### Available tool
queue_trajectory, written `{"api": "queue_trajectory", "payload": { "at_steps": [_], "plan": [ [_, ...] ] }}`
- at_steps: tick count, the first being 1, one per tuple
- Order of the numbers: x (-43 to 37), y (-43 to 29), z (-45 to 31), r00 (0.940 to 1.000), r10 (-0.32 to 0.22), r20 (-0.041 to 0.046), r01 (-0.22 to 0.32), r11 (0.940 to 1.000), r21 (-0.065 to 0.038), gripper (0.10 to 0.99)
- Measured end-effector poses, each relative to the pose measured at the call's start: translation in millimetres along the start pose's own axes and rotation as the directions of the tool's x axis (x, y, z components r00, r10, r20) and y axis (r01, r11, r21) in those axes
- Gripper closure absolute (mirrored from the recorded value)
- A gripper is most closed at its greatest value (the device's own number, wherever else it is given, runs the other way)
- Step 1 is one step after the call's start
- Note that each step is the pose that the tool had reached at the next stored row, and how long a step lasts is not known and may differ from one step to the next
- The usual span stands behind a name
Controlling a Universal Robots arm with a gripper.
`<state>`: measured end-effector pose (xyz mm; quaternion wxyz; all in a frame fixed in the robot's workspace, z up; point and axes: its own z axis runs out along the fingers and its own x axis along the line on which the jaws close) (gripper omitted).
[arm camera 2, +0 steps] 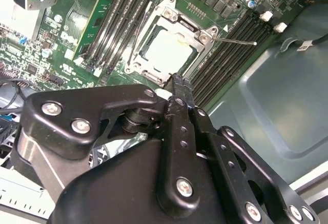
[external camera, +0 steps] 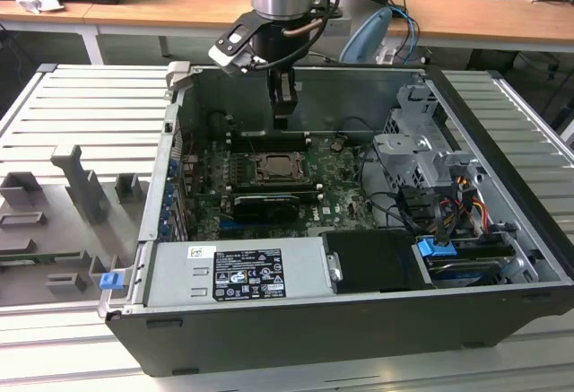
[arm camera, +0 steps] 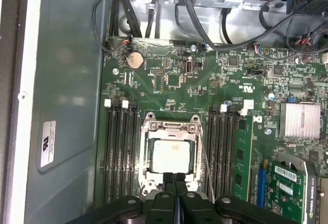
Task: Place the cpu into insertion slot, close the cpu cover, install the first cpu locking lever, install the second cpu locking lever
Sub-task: 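Install the first cpu locking lever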
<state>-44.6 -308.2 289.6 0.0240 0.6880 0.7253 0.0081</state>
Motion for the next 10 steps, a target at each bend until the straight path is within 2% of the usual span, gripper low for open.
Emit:
{"api": "queue_trajectory", "payload": {
  "at_steps": [5, 10],
  "plan": [
    [0.2, 0.1, -3.1, 1.0, 0.0, 0.003, 0.0, 1.0, 0.0, 0.98],
    [0.3, 0.5, -10.8, 1.0, 0.0, 0.0066, 0.0, 1.0, 0.0, 0.98]
  ]
}}
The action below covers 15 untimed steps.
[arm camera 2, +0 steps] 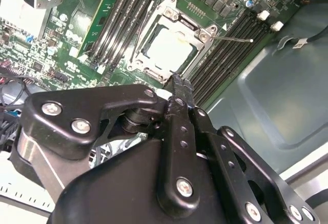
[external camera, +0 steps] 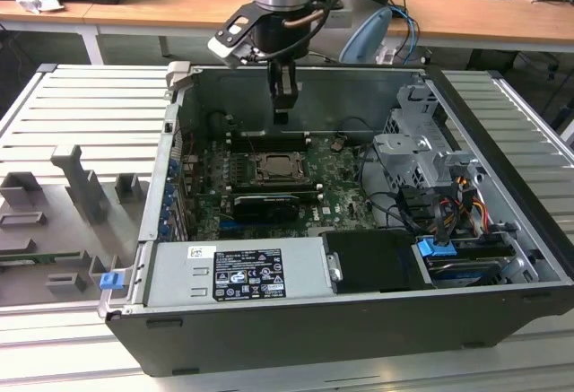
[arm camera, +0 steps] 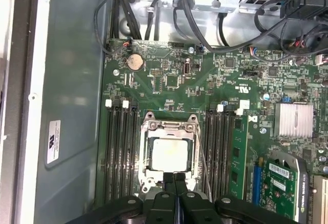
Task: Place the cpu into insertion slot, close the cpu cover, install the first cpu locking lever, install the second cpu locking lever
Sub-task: 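Install the first cpu locking lever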
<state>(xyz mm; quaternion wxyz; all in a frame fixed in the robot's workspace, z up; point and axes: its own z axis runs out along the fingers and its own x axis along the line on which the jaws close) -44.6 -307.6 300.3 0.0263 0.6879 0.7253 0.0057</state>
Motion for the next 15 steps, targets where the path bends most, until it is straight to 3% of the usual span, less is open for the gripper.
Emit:
{"api": "queue_trajectory", "payload": {
  "at_steps": [15],
  "plan": [
    [0.3, 4.2, 0.1, 0.9954, -0.095, -0.0016, 0.095, 0.9954, 0.0, 0.98]
  ]
}}
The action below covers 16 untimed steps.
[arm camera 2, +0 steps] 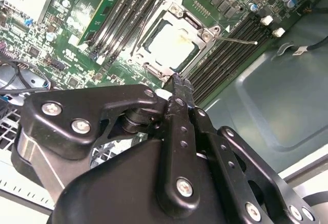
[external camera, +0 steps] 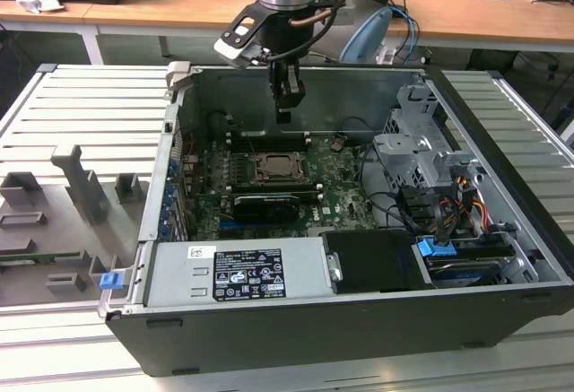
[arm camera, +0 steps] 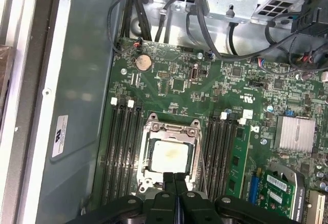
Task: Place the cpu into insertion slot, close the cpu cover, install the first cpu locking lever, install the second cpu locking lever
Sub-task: 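Install the first cpu locking lever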
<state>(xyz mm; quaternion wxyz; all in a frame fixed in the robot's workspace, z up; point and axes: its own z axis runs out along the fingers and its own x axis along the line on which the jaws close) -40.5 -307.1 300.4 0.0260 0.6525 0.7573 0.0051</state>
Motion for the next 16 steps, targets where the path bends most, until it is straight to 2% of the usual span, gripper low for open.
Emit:
{"api": "queue_trajectory", "payload": {
  "at_steps": [16],
  "plan": [
    [0.9, 0.6, 0.0, 0.9986, -0.054, 0.003, 0.054, 0.9986, -0.001, 0.98]
  ]
}}
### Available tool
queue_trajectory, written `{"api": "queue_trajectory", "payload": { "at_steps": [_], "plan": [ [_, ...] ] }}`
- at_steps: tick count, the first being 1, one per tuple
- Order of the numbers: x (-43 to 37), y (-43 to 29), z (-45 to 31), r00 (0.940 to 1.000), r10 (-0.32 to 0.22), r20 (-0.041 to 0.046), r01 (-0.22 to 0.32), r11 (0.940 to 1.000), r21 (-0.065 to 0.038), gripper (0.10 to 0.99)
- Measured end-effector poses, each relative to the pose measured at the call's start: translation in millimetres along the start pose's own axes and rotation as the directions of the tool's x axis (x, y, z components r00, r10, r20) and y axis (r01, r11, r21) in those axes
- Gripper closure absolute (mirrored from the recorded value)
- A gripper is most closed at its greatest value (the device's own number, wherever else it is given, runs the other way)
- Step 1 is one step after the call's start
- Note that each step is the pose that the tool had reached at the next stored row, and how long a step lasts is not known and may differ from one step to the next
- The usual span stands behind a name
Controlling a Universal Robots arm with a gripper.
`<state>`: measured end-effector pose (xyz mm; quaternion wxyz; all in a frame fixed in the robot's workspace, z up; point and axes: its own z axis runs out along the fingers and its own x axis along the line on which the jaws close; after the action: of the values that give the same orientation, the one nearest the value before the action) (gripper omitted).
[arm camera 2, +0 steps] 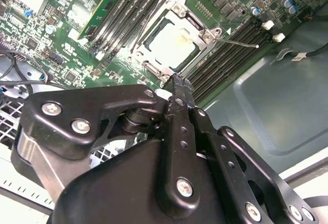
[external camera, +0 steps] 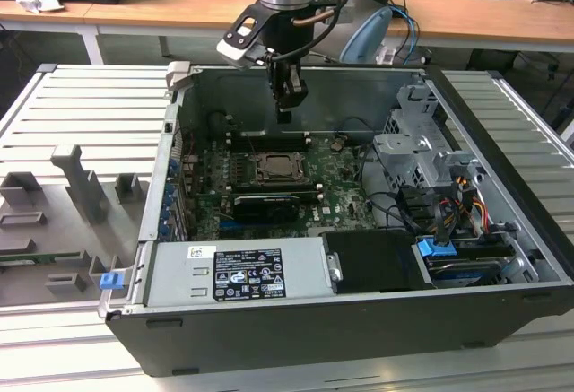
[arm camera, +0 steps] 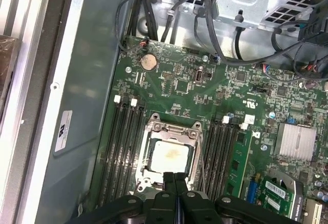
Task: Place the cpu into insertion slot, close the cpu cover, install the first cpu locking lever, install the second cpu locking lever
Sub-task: 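Install the first cpu locking lever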
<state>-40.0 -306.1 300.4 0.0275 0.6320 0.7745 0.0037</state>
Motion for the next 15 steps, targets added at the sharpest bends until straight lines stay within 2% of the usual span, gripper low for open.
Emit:
{"api": "queue_trajectory", "payload": {
  "at_steps": [15],
  "plan": [
    [1.0, 0.5, 0.0, 0.9984, -0.056, 0.0009, 0.056, 0.9984, -0.001, 0.98]
  ]
}}
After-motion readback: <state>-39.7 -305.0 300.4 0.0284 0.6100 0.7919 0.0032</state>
